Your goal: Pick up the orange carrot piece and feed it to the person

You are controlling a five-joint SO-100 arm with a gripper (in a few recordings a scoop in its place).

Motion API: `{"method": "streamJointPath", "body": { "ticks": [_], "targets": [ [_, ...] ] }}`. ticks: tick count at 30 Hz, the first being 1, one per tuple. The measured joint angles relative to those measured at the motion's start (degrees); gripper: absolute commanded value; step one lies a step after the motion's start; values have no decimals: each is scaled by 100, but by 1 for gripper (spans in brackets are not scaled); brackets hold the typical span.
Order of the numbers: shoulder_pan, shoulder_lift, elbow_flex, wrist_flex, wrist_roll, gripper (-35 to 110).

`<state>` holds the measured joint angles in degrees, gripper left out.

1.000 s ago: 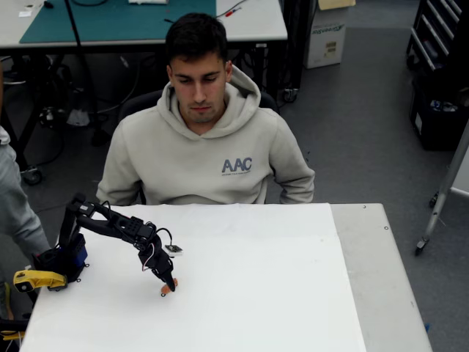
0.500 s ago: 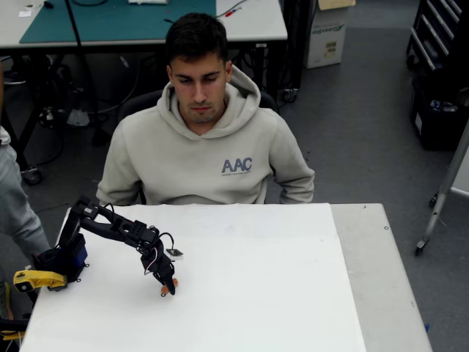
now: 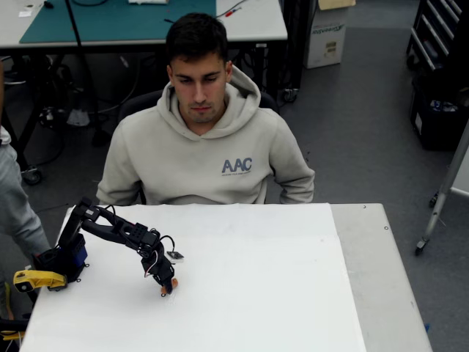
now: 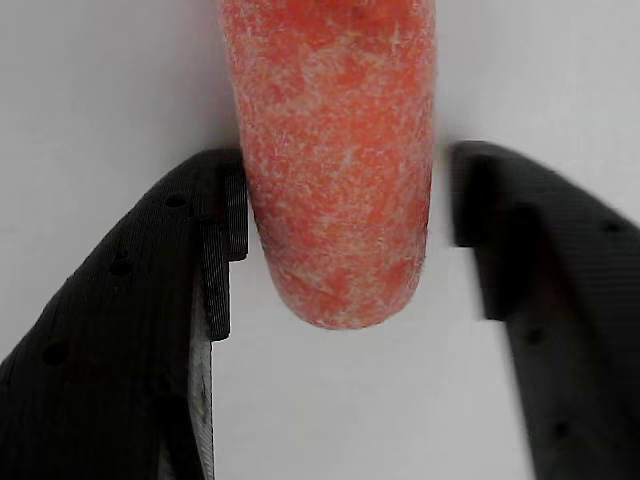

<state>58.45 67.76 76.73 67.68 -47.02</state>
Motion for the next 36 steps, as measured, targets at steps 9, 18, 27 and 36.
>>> {"method": "streamJointPath", "body": {
  "ticks": [9,18,27,36],
  "targets": [
    [0,0,0,0,0,-2],
    [-18,0,18,-9,-9,-2],
    [-220,255,-176,-9,0,-2],
    [-360,703,-1793,18,-79,-2]
  ]
}}
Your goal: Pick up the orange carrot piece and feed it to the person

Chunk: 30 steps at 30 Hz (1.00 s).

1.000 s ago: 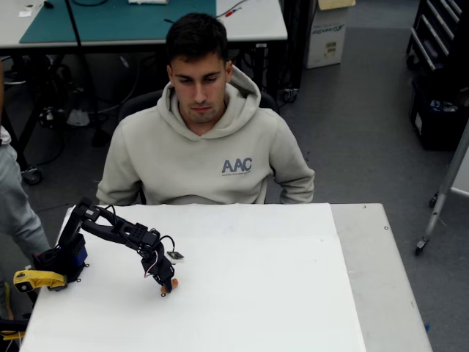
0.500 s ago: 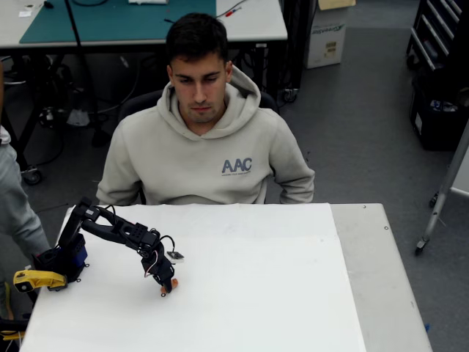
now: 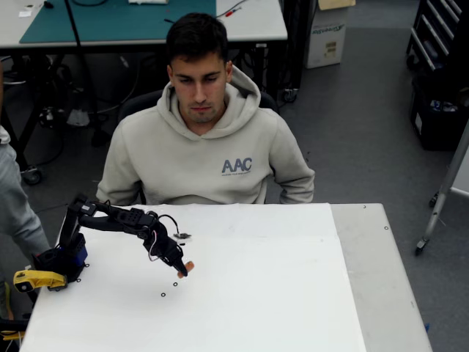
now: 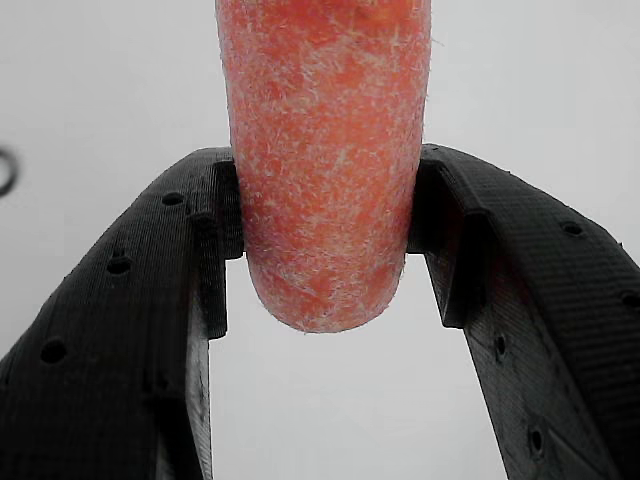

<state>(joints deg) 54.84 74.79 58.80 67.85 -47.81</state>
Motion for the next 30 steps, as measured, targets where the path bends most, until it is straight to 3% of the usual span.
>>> {"method": "streamJointPath", "body": {
  "ticks": [13,23,30],
  "targets": [
    [-1116,-88,-1898,0,0,-2],
    [-1863,-1564,-4025,0,-35,-2],
    [-2540,-2698,-5889,0,-747,-2]
  ]
}}
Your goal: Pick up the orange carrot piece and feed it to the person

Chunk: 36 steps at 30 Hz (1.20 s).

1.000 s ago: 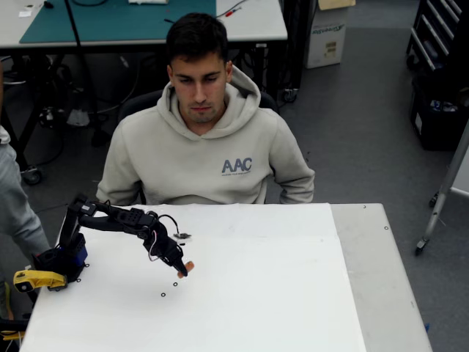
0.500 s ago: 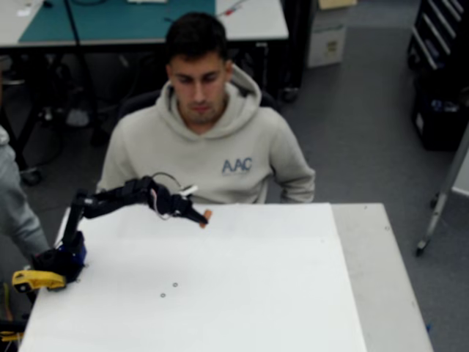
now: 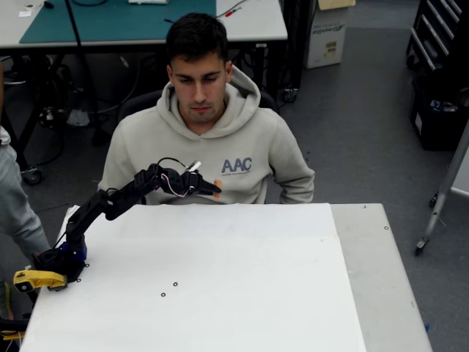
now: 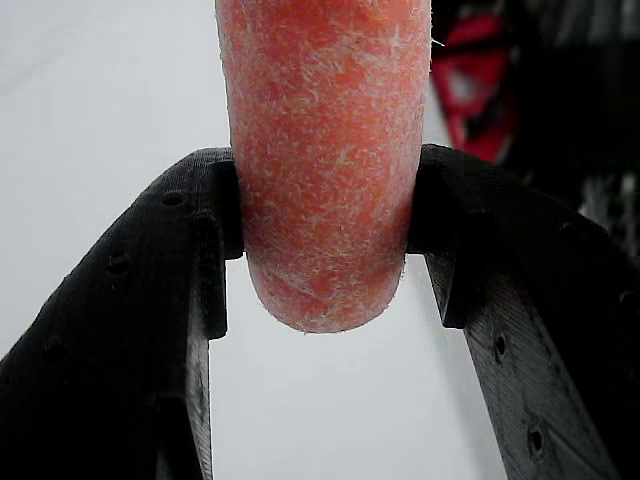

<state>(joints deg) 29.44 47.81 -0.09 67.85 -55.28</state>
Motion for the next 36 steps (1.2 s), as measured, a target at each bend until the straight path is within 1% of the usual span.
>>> {"method": "streamJointPath", "body": {
  "ticks": [7,14,20,29,33,36],
  "targets": [
    [-545,-765,-1107,0,-343,-2],
    [-1116,-923,-1292,-105,-343,-2],
    [-1477,-1002,-1292,-1151,-404,-2],
    [-1802,-1002,-1301,-2865,-1494,-2],
    [-1863,-1002,-1301,-3489,-1644,-2],
    [-1802,-1002,-1301,-3762,-1644,-2]
  ]
}}
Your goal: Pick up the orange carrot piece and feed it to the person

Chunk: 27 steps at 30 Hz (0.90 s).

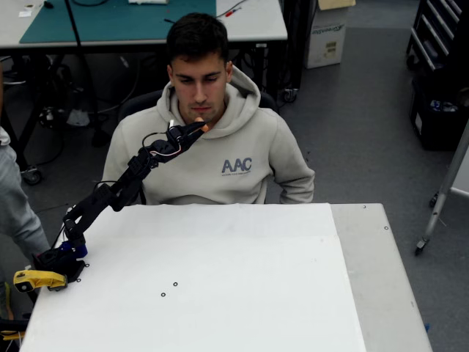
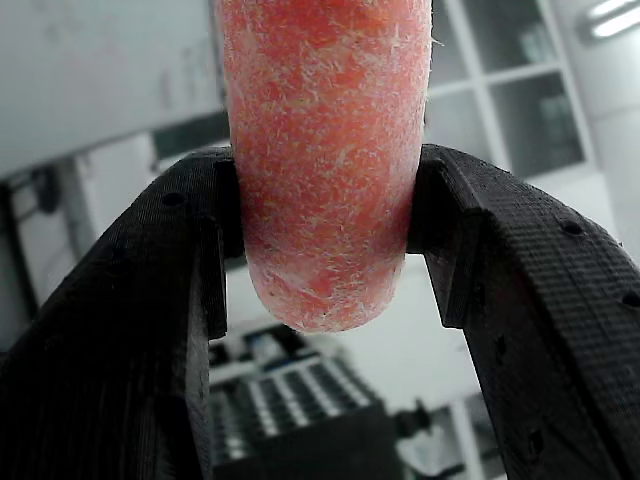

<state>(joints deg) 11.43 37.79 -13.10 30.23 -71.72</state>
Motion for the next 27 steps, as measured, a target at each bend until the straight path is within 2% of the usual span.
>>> {"method": "streamJointPath", "body": {
  "ticks": [27],
  "targets": [
    [-158,-9,510,-264,-114,-2]
  ]
}}
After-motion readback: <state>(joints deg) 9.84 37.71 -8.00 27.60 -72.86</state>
